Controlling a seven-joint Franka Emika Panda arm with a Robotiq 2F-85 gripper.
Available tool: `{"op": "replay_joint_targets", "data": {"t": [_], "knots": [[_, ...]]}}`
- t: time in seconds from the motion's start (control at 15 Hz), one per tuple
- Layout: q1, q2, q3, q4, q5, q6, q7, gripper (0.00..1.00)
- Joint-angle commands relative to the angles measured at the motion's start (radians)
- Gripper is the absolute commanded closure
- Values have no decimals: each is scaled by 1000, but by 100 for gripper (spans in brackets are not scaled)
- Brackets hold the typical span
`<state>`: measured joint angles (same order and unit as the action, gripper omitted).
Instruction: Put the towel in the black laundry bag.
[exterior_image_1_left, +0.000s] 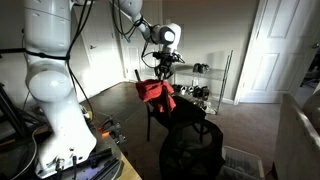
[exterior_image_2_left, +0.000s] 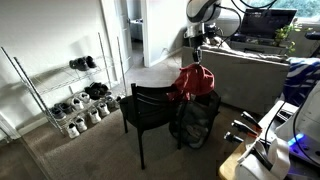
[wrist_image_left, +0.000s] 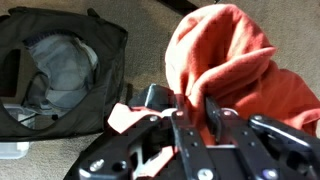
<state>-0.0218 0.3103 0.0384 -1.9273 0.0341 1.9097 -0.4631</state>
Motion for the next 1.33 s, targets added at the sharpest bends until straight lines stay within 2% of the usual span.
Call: {"op": "replay_joint_targets", "data": {"t": [0.0, 0.33, 0.6, 0.87, 1.27], "knots": [[-25, -90, 1, -53, 4, -22, -23, 100], [-50, -295, -29, -184, 20, 20, -42, 98], [-50, -495, -79, -301, 74, 85, -23, 98], [-30, -634, -103, -375, 70, 211, 87, 98], [-50, -728, -49, -482, -37, 472, 377, 98]]}}
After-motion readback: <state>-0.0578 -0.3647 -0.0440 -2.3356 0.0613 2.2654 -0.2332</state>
